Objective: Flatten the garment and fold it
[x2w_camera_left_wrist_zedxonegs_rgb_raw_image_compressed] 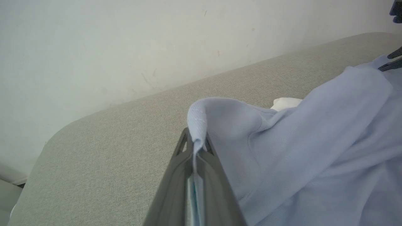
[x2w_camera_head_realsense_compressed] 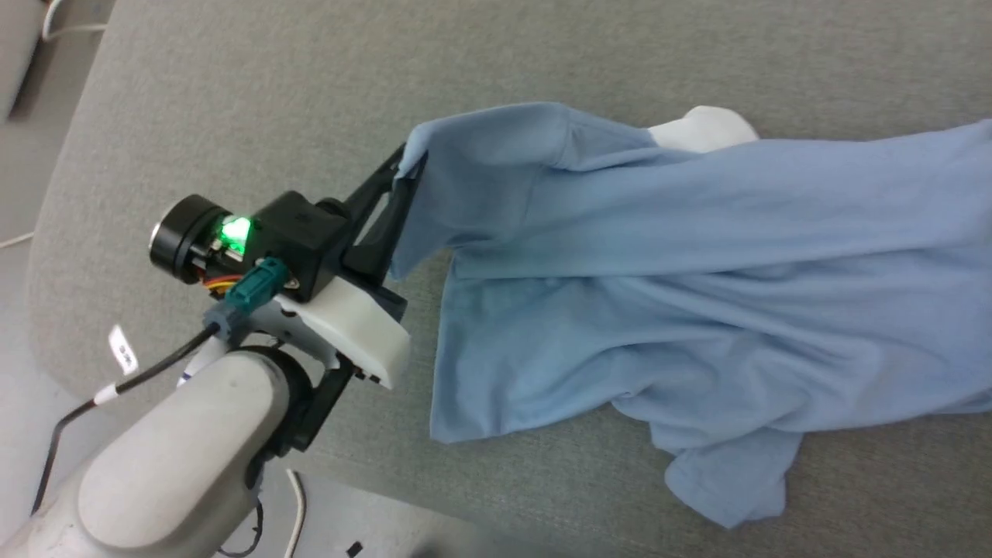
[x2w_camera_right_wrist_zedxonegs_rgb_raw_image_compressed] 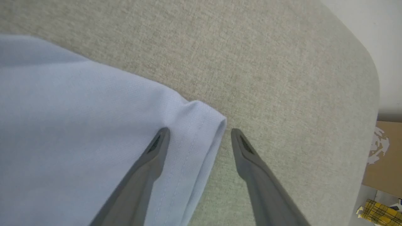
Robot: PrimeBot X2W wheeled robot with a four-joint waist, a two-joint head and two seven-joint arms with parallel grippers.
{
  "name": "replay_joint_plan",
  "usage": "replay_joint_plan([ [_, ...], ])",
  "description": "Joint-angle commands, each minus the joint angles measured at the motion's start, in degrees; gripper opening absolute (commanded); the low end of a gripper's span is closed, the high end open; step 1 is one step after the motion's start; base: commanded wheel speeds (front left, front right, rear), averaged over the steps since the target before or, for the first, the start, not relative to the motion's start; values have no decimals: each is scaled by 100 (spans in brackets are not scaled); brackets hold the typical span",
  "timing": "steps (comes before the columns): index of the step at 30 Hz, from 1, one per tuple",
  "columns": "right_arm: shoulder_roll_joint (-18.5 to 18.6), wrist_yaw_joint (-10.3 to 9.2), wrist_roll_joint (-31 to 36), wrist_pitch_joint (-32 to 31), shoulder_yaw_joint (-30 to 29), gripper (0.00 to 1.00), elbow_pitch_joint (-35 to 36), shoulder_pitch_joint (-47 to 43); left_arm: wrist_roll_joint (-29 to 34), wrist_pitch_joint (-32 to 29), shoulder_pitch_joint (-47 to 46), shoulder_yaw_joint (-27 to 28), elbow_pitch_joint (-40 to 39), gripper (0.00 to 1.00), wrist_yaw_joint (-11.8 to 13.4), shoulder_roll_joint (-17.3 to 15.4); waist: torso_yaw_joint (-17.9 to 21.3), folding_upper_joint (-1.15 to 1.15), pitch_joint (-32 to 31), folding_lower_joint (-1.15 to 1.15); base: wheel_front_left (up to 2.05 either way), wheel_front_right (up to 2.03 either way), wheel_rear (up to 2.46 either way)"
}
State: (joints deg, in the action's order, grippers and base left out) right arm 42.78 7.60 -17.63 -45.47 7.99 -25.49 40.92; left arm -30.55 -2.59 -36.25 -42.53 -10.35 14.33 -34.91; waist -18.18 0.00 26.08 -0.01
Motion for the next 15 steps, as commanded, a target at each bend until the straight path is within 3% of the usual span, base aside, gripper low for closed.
replay_joint_plan([
  [1, 12, -11, -7, 67, 87, 100, -130, 52, 75, -7, 4, -22, -36, 0, 45, 48, -191, 0, 187, 1, 0, 0, 0],
  [4, 47, -11, -122, 146, 404, 100, -325, -18, 82, -9, -17, -46, -44, 0, 41, 69, -202, 0, 197, 1, 0, 0, 0],
  [5, 54, -11, -204, 150, 496, 79, -373, -39, 78, -9, -19, -48, -34, 0, 40, 69, -197, 0, 195, 1, 0, 0, 0],
  [6, 65, -11, -291, 167, 597, 0, -398, -56, 71, -5, -17, -47, -15, 0, 40, 68, -189, 0, 186, 1, 0, 0, 0],
  [15, 146, -11, -439, 1335, 852, 0, -616, 259, -129, 151, 75, 201, 291, 0, 100, -78, 168, 0, -406, 1, 0, 0, 0],
])
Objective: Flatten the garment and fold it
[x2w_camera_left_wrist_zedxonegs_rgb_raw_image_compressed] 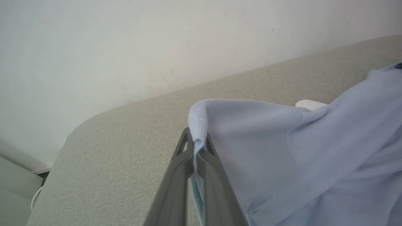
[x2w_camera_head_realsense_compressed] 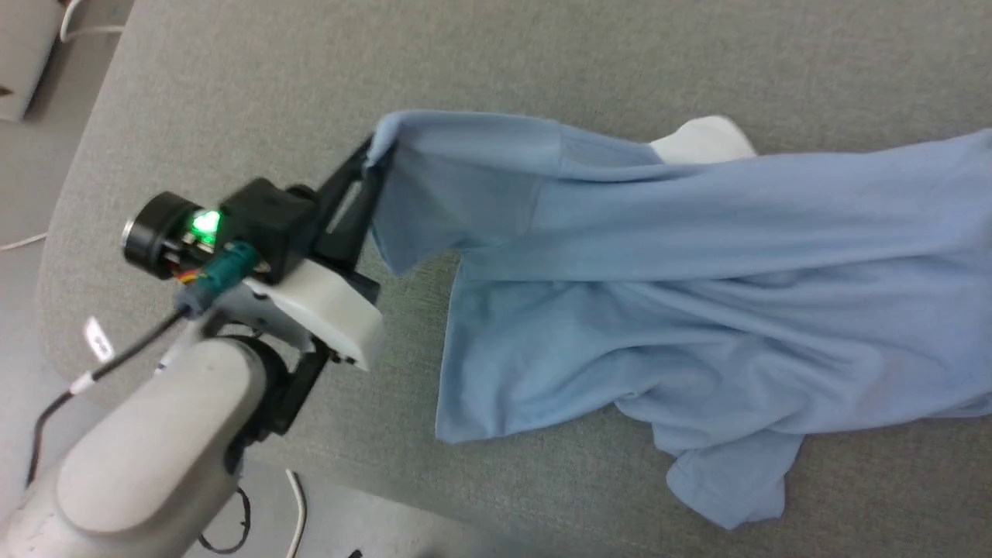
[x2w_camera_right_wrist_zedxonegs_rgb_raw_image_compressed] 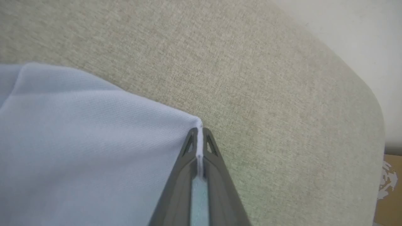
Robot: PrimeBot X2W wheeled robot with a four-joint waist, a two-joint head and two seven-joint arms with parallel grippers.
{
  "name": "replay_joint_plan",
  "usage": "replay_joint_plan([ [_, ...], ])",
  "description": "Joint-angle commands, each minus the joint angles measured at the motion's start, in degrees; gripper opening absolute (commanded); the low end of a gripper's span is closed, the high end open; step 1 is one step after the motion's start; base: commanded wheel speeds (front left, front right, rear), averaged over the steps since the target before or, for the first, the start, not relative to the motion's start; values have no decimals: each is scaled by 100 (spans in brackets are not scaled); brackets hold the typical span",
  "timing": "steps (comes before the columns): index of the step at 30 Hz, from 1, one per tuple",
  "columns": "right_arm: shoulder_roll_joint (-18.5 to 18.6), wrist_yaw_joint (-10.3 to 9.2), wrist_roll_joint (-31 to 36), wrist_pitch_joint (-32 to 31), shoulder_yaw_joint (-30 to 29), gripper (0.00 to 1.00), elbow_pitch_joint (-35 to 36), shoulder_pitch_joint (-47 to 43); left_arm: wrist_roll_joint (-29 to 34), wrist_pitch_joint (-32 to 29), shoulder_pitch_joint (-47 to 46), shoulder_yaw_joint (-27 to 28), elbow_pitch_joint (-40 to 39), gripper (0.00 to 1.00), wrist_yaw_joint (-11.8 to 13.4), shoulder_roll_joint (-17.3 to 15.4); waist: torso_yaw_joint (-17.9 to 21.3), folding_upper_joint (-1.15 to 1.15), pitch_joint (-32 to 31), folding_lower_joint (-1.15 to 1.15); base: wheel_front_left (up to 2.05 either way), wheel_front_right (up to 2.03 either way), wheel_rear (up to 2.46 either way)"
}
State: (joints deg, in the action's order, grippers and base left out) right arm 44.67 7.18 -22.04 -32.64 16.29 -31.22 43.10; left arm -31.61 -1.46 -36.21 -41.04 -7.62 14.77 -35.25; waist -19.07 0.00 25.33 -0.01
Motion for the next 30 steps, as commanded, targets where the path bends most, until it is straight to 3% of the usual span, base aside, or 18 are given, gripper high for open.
replay_joint_plan([
  [1, -59, 31, 30, 239, 33, 0, -48, 99, -57, 59, 80, 108, 44, 0, 70, -81, 330, 0, -456, 1, 0, 0, 0],
  [9, -113, 31, 112, 1478, -100, 0, 193, 558, -306, 135, 151, 618, 58, 0, 180, -565, 946, 0, -1372, 1, 0, 0, 0],
  [16, -199, 31, 71, 2097, -290, 0, 692, 777, -450, 233, 181, 1062, -109, 0, 305, -963, 1331, 0, -1921, 1, 0, 0, 0],
  [24, -207, 31, -122, 1960, -361, 0, 1730, 717, -631, 380, 291, 1723, -657, 0, 589, -1450, 1659, 0, -2391, 1, 0, 0, 0],
  [30, -144, 31, -233, 1676, -446, 0, 2297, 695, -837, 237, 303, 2128, -1100, 0, 666, -1827, 1824, 0, -2377, 1, 0, 0, 0],
])
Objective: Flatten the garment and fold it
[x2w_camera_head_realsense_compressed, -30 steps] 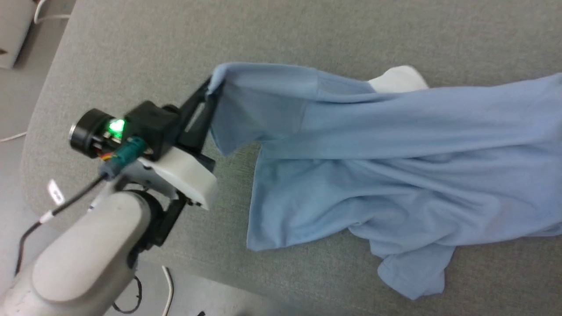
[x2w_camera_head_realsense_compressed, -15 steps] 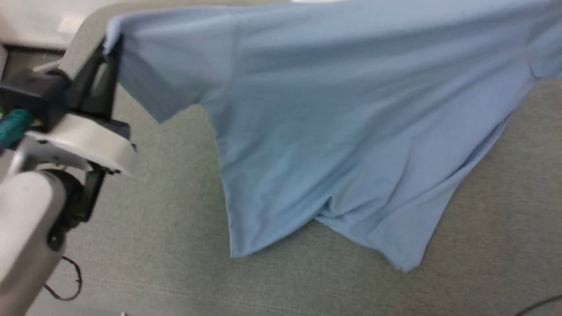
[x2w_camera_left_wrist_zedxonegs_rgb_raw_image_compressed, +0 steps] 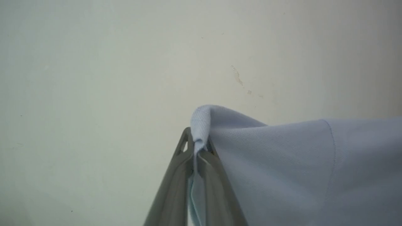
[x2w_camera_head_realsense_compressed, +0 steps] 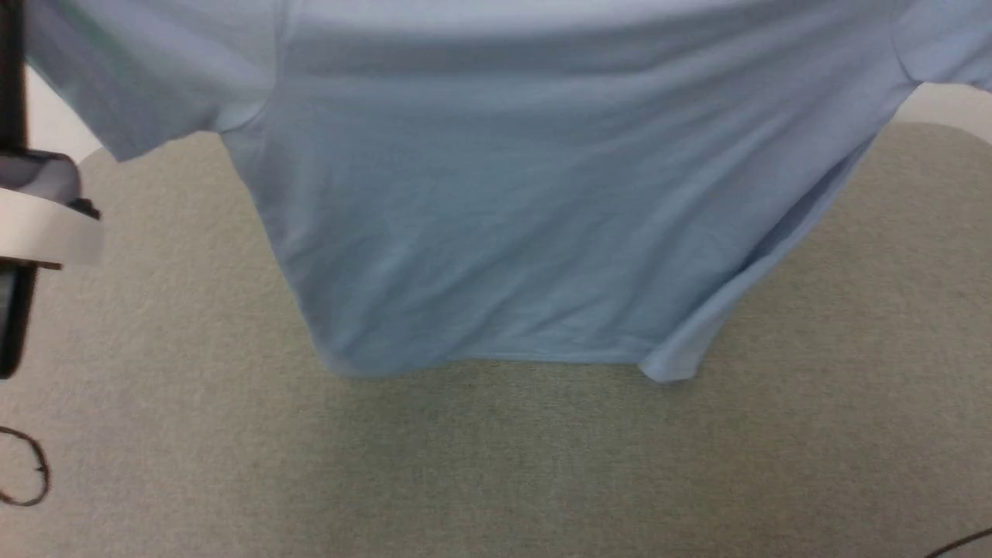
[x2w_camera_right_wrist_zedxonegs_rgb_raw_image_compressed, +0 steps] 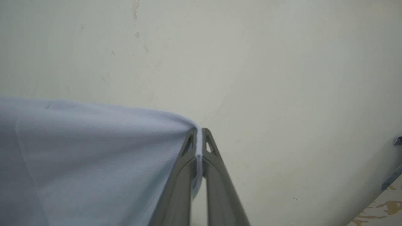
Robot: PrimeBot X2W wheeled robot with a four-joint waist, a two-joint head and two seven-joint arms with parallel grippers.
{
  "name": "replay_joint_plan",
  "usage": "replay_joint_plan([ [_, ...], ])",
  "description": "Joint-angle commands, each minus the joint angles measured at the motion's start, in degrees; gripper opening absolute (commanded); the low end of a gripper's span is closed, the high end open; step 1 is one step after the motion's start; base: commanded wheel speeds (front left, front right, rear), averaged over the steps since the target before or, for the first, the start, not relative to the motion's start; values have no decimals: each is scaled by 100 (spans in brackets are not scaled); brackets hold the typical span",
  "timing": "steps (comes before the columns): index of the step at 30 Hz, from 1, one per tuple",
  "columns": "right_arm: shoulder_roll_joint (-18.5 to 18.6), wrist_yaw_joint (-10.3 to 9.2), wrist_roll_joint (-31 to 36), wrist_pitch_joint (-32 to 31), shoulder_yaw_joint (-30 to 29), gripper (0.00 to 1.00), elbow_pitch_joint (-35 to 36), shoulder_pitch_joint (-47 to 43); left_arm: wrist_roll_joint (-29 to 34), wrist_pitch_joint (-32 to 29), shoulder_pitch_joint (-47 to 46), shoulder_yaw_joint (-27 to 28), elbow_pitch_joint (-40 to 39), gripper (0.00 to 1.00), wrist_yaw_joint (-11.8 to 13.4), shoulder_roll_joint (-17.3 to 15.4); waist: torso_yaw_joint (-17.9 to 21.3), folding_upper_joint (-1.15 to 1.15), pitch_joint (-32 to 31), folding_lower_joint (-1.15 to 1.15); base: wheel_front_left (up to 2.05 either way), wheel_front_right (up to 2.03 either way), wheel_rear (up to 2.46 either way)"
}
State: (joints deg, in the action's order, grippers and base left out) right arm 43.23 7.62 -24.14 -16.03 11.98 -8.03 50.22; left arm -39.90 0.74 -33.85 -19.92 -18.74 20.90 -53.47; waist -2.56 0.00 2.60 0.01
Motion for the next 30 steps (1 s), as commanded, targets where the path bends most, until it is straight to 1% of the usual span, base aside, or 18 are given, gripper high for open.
replay_joint_plan([
  [1, 16, -13, -21, -22, -22, 0, 39, 13, -30, -24, 33, 65, -28, 0, 38, -75, 200, 0, -51, -1, 0, 0, 0],
  [3, 34, -13, -12, -66, -25, 0, 121, 111, -64, -116, -80, 139, -63, 0, -29, -209, 251, 0, 89, -1, 0, 0, 0],
  [6, 42, -13, 9, -109, 26, 0, 133, 387, -187, -264, -389, 234, -11, 0, -189, -306, 322, 0, 412, -1, 0, 0, 0],
  [9, -33, -13, 7, -160, 81, 0, -9, 835, -273, -481, -843, 187, 224, 0, -466, -343, 387, 0, 848, -1, 0, 0, 0],
  [13, -176, -13, 83, -62, 196, 0, -441, 1667, -205, -740, -1708, -35, 741, 0, -899, -224, 454, 0, 1506, -1, 0, 0, 0],
  [16, -337, -13, 218, 102, 250, 0, -967, 2391, -21, -838, -2537, -245, 1297, 0, -1236, -3, 475, 0, 1977, -1, 0, 0, 0],
  [20, -547, -13, 508, 424, 323, 0, -1709, 3406, 263, -786, -3746, -482, 2178, 0, -1583, 494, 458, 0, 2549, -1, 0, 0, 0],
  [22, -680, -13, 670, 633, 287, 0, -2076, 3916, 398, -623, -4336, -519, 2649, 0, -1669, 767, 445, 0, 2778, -1, 0, 0, 0],
  [26, -941, -13, 1052, 1130, 154, 0, -2770, 4781, 637, -78, -5374, -501, 3555, 0, -1763, 1236, 405, 0, 3083, -1, 0, 0, 0],
  [28, -1054, -13, 1228, 1359, 63, 0, -3098, 5102, 741, 141, -5757, -554, 3964, 0, -1840, 1427, 373, 0, 3179, -1, 0, 0, 0],
  [30, -1193, -13, 1359, 1574, -38, 0, -3401, 5355, 854, 413, -6088, -575, 4345, 0, -1866, 1579, 356, 0, 3257, -1, 0, 0, 0],
])
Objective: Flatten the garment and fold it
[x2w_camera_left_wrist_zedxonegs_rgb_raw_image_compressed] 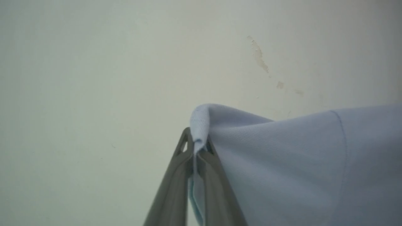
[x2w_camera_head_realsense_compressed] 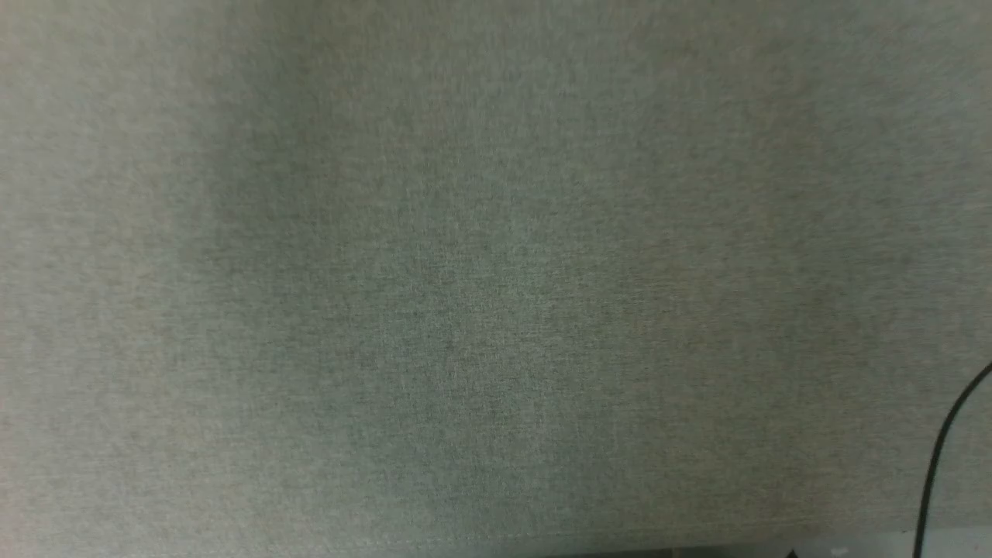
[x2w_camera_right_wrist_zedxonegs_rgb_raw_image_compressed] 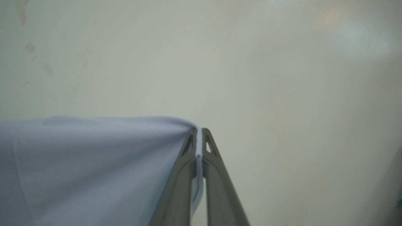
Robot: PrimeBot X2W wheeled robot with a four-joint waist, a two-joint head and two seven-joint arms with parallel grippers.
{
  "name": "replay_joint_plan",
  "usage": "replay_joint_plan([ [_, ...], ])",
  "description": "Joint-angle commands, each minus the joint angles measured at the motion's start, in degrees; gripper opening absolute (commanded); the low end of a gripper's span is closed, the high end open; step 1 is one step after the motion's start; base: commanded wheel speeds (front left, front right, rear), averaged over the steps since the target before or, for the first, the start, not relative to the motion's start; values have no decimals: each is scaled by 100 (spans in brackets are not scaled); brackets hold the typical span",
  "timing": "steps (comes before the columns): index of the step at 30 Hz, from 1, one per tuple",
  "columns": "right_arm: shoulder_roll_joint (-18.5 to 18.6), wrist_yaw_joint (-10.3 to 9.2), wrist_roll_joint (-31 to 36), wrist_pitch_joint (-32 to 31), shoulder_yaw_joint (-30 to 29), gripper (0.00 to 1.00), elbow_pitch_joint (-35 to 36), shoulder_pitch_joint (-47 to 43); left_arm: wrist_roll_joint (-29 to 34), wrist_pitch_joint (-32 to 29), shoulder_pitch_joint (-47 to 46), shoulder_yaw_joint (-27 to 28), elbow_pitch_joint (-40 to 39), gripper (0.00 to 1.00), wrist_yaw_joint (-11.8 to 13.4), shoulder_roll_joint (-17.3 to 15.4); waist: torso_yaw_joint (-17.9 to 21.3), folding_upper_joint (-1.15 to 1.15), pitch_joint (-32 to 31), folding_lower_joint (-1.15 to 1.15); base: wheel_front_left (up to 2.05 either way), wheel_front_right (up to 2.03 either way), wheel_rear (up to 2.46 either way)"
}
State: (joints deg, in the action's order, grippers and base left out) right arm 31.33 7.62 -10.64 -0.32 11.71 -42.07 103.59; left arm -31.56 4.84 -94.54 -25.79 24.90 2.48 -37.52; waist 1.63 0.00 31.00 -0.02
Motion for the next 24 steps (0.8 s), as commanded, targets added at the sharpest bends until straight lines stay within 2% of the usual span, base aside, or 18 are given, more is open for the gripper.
replay_joint_plan([
  [1, -60, -13, 77, 103, -29, 0, -140, 122, 75, 150, -161, 7, 145, 0, -26, 45, -67, 0, 458, 2, 0, 0, 0],
  [6, -320, -13, 269, 596, -42, 0, -643, 288, 196, 755, -468, -15, 795, 0, -121, 280, -114, 0, 603, 2, 0, 0, 0],
  [11, -507, -13, 10, 967, 79, 0, -989, -101, 310, 959, -42, -174, 1153, 0, -301, 386, -170, 0, 556, 2, 0, 0, 0],
  [14, -611, -13, -365, 1168, 168, 0, -1073, -657, 372, 998, 617, -345, 1194, 0, -405, 502, -215, 0, 346, 2, 0, 0, 0],
  [20, -667, -13, -1022, 1356, 824, 0, -752, -2405, 289, 1012, 2498, -738, 1099, 0, -469, 749, -241, 0, -411, 2, 0, 0, 0],
  [24, -576, -13, -1583, 1350, 1269, 0, -225, -3726, -345, 1000, 3937, -659, 950, 0, -637, 788, -142, 0, -985, 2, 0, 0, 0],
])
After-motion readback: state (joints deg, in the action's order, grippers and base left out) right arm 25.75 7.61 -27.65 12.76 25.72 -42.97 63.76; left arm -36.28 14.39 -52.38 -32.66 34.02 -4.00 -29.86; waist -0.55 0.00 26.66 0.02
